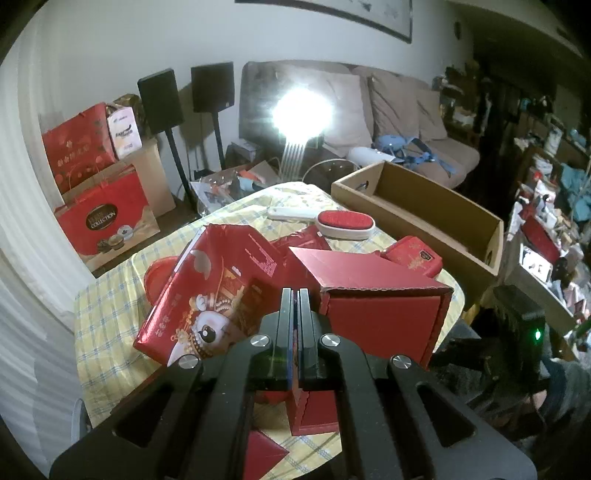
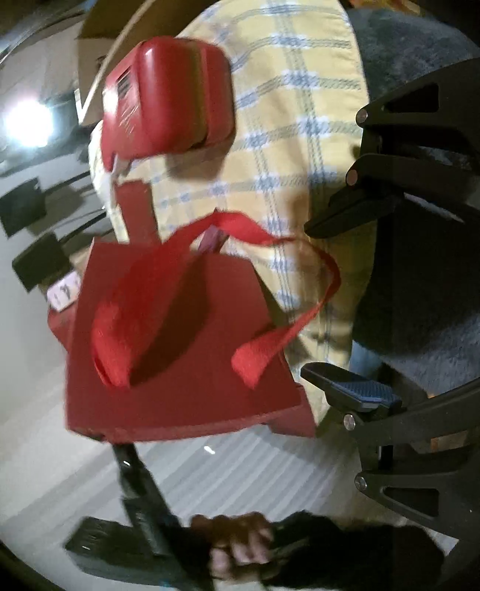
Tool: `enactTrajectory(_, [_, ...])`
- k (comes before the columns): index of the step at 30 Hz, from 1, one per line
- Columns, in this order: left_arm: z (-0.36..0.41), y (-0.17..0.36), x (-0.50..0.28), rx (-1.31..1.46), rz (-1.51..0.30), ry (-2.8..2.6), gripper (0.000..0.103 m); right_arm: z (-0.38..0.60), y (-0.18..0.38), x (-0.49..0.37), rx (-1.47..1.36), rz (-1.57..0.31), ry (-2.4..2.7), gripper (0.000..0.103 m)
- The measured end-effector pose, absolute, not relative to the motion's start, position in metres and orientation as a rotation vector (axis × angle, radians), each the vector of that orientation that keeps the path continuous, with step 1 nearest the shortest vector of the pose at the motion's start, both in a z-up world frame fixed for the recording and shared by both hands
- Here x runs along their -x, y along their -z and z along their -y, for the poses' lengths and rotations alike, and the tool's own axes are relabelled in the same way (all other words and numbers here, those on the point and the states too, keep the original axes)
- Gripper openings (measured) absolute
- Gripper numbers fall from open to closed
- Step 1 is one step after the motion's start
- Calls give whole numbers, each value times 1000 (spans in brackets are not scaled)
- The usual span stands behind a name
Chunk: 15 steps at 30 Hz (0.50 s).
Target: Organize objects
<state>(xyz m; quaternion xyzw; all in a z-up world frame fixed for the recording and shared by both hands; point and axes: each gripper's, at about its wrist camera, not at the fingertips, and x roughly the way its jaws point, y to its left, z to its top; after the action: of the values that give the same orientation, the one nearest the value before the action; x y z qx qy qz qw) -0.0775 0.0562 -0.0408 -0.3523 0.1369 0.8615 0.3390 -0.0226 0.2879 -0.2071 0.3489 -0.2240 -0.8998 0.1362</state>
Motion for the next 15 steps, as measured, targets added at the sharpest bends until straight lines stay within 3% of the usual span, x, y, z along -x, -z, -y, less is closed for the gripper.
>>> enactTrajectory(6, [-57, 40, 79, 920, -342, -2247, 1, -275, 190, 18, -874, 392, 2909, 72])
enactTrajectory(9, [-56, 39, 78, 916, -337, -2247, 1, -282, 184, 22, -822, 358, 3004, 50])
enactTrajectory(11, [-56, 39, 78, 916, -336, -2249, 1, -289, 181, 22, -794, 365, 3041, 29])
enactTrajectory(15, [-58, 42, 77, 929, -369, -2248, 1, -312, 162, 6, -614, 491, 3111, 11])
